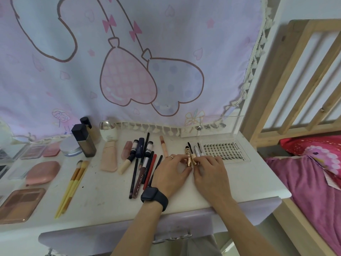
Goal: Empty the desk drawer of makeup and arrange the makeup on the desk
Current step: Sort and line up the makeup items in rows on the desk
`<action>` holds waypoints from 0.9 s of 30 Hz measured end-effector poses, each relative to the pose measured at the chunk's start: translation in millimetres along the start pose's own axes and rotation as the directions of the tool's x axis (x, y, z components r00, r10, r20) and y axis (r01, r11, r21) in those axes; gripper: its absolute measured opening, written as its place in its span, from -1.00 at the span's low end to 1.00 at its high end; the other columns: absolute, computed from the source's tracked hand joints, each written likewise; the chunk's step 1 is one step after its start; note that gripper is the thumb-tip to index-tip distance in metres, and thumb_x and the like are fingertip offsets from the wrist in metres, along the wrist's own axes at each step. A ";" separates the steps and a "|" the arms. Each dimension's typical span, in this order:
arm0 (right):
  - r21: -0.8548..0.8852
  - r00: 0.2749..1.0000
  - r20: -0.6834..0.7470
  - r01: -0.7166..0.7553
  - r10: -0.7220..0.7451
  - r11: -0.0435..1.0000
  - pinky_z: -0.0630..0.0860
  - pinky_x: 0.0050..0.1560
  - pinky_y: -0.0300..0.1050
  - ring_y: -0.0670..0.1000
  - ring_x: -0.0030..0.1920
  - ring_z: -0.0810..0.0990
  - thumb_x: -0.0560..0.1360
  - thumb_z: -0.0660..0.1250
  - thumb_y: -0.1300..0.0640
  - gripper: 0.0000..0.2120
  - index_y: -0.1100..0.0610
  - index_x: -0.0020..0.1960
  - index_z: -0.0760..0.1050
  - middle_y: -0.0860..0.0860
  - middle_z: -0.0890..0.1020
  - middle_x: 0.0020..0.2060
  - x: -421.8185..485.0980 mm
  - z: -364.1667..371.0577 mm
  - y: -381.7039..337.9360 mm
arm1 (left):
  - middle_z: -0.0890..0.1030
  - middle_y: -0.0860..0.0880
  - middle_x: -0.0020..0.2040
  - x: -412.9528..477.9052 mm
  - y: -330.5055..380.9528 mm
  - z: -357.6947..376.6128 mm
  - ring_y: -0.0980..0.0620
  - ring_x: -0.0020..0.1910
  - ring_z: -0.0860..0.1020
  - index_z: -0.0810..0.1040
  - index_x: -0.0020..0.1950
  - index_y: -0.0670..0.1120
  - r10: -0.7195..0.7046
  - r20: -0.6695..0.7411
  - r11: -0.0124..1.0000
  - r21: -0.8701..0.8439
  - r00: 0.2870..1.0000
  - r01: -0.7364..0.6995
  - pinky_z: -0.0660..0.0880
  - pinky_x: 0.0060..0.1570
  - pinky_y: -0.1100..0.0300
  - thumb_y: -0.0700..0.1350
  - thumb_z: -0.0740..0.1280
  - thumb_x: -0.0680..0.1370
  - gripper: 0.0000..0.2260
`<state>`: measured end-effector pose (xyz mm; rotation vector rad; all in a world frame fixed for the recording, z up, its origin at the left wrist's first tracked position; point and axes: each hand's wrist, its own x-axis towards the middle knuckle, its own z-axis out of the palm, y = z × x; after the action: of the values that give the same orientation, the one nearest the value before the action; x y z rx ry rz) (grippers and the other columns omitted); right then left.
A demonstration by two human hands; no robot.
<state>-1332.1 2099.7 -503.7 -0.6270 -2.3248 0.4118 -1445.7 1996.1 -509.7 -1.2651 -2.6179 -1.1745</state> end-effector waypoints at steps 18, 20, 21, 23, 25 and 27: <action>-0.197 0.993 -0.018 -0.115 0.113 0.974 0.50 0.10 0.10 0.17 0.17 0.57 0.40 0.49 0.07 -0.61 0.12 0.20 0.59 0.09 0.62 0.20 -24.2 -18.0 9.8 | 0.59 0.19 0.07 8.1 15.1 -35.0 0.17 -0.10 0.54 0.52 0.28 0.13 -0.087 0.059 0.995 0.051 0.994 0.084 0.55 -0.03 0.15 -0.08 0.35 0.55 -0.70; -0.290 0.974 -0.015 -0.220 0.225 0.931 0.40 0.26 0.17 0.19 0.26 0.52 0.46 0.31 -0.12 -0.53 0.12 0.26 0.56 0.11 0.57 0.29 -37.4 -21.9 14.3 | 0.58 0.19 0.06 20.3 16.2 -44.5 0.13 0.00 0.54 0.51 0.27 0.14 -0.097 -0.014 0.979 0.177 0.995 0.097 0.51 -0.09 0.16 -0.05 0.30 0.57 -0.73; -0.319 0.961 -0.004 -0.263 0.276 0.911 0.35 0.33 0.21 0.21 0.31 0.50 0.47 0.20 -0.19 -0.46 0.13 0.28 0.55 0.13 0.55 0.33 -42.7 -23.2 15.3 | 0.58 0.18 0.08 27.8 15.4 -48.9 0.11 0.05 0.53 0.50 0.28 0.13 -0.113 -0.034 0.964 0.239 0.993 0.118 0.46 -0.11 0.18 -0.03 0.28 0.58 -0.73; -0.356 0.936 0.043 -0.313 0.350 0.880 0.24 0.45 0.28 0.21 0.41 0.43 0.50 0.02 -0.27 -0.33 0.14 0.36 0.51 0.16 0.49 0.41 -49.0 -24.6 15.2 | 0.58 0.10 0.16 42.0 12.9 -55.3 0.03 0.15 0.51 0.49 0.30 0.08 -0.164 -0.020 0.911 0.379 0.986 0.159 0.41 -0.09 0.16 0.00 0.24 0.59 -0.72; -0.370 0.917 0.100 -0.327 0.387 0.870 0.10 0.54 0.27 0.17 0.51 0.32 0.52 -0.07 -0.30 -0.28 0.12 0.45 0.44 0.13 0.41 0.50 -51.1 -24.3 13.8 | 0.57 -0.01 0.19 52.4 12.0 -56.6 -0.08 0.19 0.49 0.50 0.27 0.00 -0.219 0.021 0.830 0.529 0.975 0.175 0.42 -0.08 0.09 0.02 0.20 0.60 -0.72; -0.360 0.913 0.117 -0.327 0.390 0.874 0.03 0.57 0.26 0.15 0.55 0.26 0.54 -0.05 -0.29 -0.29 0.11 0.49 0.40 0.12 0.36 0.53 -50.9 -24.2 12.9 | 0.55 -0.09 0.19 58.5 12.1 -52.8 -0.14 0.20 0.47 0.50 0.24 -0.06 -0.279 0.038 0.740 0.645 0.960 0.190 0.36 -0.11 0.06 0.06 0.17 0.60 -0.69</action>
<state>-1278.2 2085.9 -519.4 -1.2511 -2.4786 0.2492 -1492.7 2006.9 -446.2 -0.9026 -2.9297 -0.1246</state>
